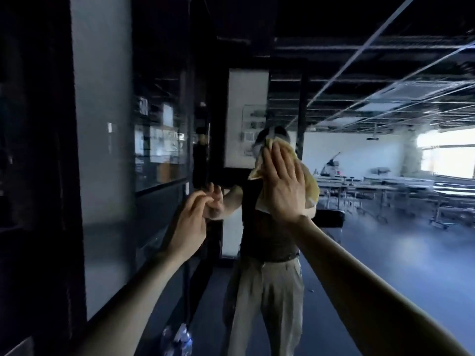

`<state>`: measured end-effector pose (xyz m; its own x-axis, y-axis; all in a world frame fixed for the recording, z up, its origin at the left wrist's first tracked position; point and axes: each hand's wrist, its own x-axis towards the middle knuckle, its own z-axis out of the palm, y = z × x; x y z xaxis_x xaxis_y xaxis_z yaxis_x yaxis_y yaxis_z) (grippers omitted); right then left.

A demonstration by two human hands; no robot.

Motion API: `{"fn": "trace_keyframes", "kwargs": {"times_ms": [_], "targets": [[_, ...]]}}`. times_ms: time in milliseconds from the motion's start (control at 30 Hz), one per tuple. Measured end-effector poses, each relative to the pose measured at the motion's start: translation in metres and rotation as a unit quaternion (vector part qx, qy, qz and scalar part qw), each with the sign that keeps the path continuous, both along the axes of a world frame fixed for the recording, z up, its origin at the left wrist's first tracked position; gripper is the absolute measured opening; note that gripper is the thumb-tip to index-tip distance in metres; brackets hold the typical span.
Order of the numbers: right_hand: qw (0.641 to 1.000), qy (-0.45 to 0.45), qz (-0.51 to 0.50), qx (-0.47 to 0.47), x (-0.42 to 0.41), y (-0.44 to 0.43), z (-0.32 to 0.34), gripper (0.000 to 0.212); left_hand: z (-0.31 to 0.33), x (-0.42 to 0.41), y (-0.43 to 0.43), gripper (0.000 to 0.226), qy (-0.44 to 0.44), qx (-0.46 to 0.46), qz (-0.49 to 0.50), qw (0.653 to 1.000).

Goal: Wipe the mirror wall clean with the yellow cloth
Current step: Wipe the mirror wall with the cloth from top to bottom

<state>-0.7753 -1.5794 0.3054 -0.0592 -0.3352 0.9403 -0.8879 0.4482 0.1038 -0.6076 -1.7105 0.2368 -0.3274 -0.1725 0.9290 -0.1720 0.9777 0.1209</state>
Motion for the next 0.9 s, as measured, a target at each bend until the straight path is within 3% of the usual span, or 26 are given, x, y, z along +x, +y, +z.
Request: {"fn": "trace_keyframes", "kwargs": {"times_ms": [100,233,333,400,500,633,900], "targets": [[0.999,0.031,0.018,0.006,0.017,-0.023,-0.033,0.064,-0.009,0.020,-0.024,0.052,0.003,0.013,0.006,1.000],[0.980,0.134,0.031,0.141,0.037,-0.047,-0.115,0.080,-0.033,0.038,-0.045,0.064,-0.006,0.030,0.003,1.000],[0.967,0.175,0.042,0.183,0.037,-0.051,-0.109,0.066,-0.040,0.048,-0.059,0.062,-0.034,0.031,0.006,0.999],[0.973,0.171,0.039,0.151,0.042,-0.055,-0.070,0.060,-0.033,0.052,-0.072,0.055,-0.033,0.038,0.010,0.999],[0.994,0.088,0.035,0.049,0.058,-0.079,-0.011,0.058,-0.020,0.056,-0.084,0.049,-0.006,0.050,0.015,0.999],[0.998,0.063,0.011,0.010,0.077,-0.111,-0.008,0.057,-0.021,0.068,-0.091,0.049,0.024,0.061,0.019,0.998],[0.957,0.201,0.036,0.207,0.092,-0.129,-0.126,0.061,-0.070,0.095,-0.110,0.058,0.011,0.110,0.009,0.994]]}}
